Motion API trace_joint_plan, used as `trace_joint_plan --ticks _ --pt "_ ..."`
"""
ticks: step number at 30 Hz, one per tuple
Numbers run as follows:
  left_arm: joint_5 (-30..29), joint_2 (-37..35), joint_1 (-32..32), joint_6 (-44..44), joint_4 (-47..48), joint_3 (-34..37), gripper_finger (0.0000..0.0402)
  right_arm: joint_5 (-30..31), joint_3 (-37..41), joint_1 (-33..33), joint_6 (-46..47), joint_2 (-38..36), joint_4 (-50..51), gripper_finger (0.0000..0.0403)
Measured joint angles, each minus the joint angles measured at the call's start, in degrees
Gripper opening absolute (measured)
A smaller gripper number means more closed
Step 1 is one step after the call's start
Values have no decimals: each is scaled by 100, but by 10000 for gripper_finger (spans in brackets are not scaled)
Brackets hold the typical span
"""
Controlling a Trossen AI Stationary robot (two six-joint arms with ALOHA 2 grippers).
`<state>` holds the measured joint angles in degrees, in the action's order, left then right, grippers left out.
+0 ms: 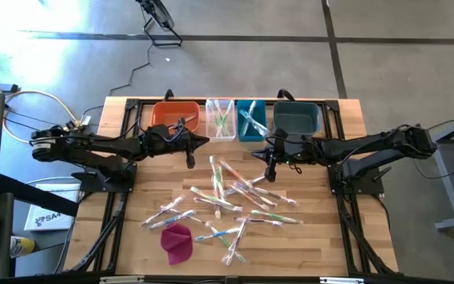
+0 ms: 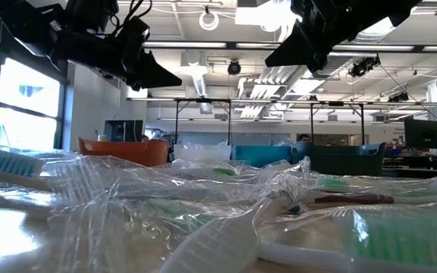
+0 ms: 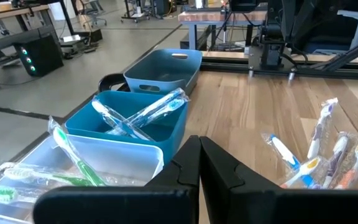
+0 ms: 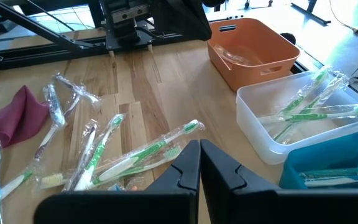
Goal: Pick & Place Toothbrushes
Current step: Put the purple toothbrush into the green bin
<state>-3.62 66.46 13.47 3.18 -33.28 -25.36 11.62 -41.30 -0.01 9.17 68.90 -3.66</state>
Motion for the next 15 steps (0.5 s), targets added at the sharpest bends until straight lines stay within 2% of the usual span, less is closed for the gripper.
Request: trace_joint_plan --ticks 15 --pt "-2 1 0 -2 219 0 0 2 0 0 0 0 -2 4"
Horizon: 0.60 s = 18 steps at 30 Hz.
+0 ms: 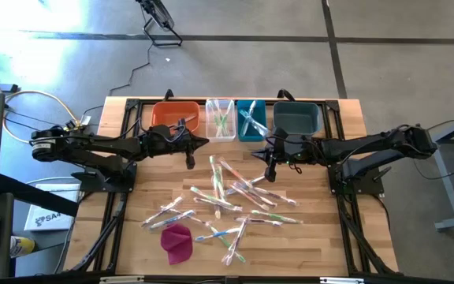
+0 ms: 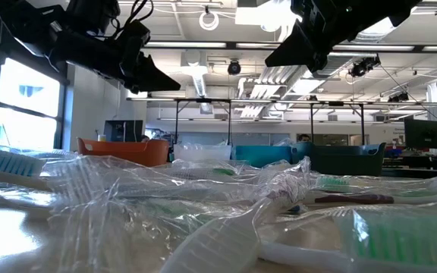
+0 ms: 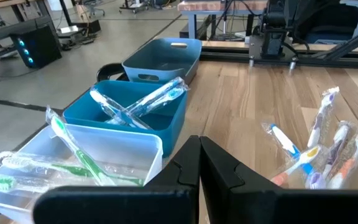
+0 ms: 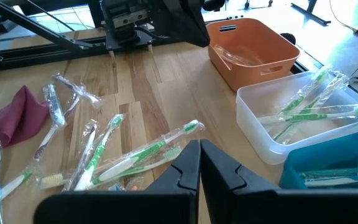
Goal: Pick & Place Toothbrushes
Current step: Put the purple toothbrush into the green bin
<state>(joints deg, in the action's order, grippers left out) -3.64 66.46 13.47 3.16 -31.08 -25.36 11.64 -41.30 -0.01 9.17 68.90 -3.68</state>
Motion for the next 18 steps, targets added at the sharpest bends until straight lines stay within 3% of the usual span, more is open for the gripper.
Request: trace_joint_plan --ticks 18 --pt "0 2 0 -2 24 0 0 -2 0 0 0 0 -101 4"
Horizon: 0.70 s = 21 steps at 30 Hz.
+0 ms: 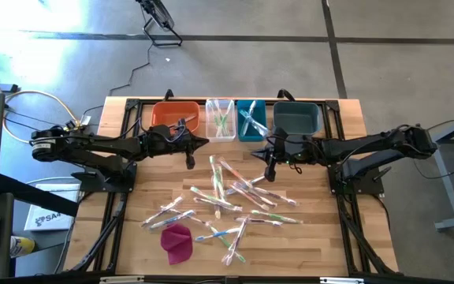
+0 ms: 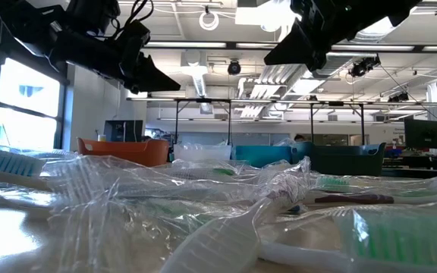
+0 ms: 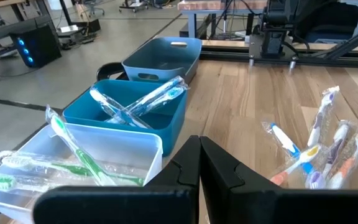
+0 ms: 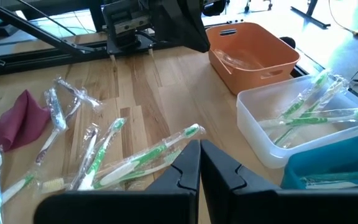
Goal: Pick & Place Toothbrushes
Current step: Put the purple toothbrush into the green bin
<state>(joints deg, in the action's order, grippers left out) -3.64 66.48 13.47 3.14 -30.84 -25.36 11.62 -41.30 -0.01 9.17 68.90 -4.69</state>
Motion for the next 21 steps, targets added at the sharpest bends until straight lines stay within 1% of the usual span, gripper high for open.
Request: trace_joint_plan --ticks 8,14,17,19,21 --pt "0 -13 0 -9 112 0 0 -12 0 2 -39 0 -529 4" --pt "0 -222 0 161 257 2 0 -299 0 18 -41 0 -511 4" --pt "0 -441 0 160 652 1 0 -135 0 120 -79 0 -507 4" --pt "17 -574 0 159 815 2 0 92 0 233 -202 0 -507 3" --pt "164 -715 0 157 991 7 0 355 0 385 -336 0 -509 3"
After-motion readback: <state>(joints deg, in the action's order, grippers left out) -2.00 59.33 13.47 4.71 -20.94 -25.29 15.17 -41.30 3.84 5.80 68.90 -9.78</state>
